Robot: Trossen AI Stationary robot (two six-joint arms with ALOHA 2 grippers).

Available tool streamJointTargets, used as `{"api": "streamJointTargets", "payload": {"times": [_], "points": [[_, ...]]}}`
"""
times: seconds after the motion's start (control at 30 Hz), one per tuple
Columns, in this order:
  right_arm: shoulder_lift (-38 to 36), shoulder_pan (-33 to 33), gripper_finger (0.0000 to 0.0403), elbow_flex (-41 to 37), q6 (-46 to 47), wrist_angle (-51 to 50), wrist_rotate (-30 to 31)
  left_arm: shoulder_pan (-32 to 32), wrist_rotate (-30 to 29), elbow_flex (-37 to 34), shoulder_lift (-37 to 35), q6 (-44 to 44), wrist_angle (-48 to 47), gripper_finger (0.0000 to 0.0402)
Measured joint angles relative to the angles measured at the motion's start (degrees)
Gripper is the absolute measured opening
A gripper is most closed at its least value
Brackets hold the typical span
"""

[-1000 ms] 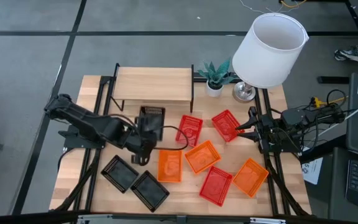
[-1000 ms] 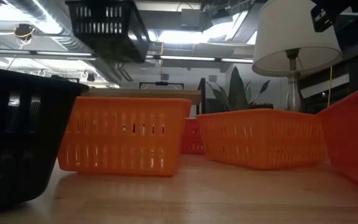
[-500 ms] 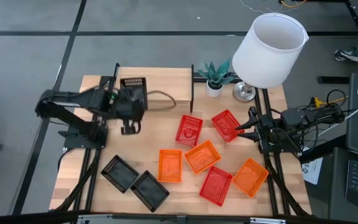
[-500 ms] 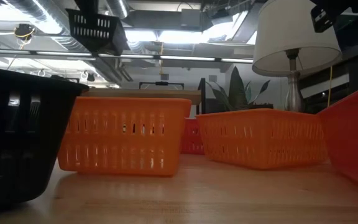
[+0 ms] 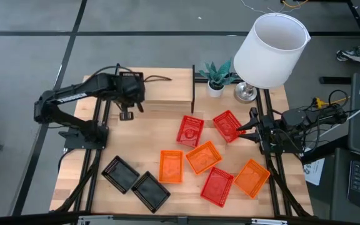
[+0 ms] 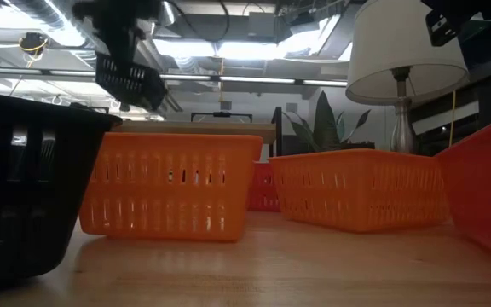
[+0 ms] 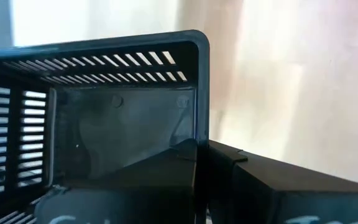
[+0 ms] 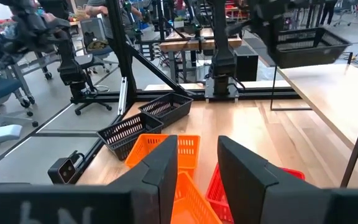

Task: Stack baskets on shelf by color
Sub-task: Put the top black bin on the shelf

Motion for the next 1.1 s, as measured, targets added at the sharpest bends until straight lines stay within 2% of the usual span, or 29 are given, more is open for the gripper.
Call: {"api": "streamJointTargets", "payload": {"times": [0.13, 0.4, 0.67, 0.93, 1.1], "points": [[0.10, 0.00, 0.0114, 0.00, 0.08, 0.02, 0.00, 5.27, 3.43, -3.24, 0.22, 5.71, 5.75, 0.0000], [0.35, 0.00, 0.0114, 0.00, 0.08, 0.07, 0.00, 12.57, 5.92, -5.16, 0.09, 10.31, 6.27, 0.0000], [0.42, 0.00, 0.0114, 0.00, 0.10, 0.09, 0.00, 15.01, 5.88, -5.24, 0.33, 17.52, 6.46, 0.0000], [0.42, 0.00, 0.0114, 0.00, 0.29, 0.11, 0.00, 14.99, 5.71, -5.24, 0.63, 17.37, 5.44, 0.0001], [0.42, 0.00, 0.0114, 0.00, 0.25, 0.13, 0.00, 14.99, 4.35, -5.24, 0.63, 17.25, 5.55, 0.0019]]}}
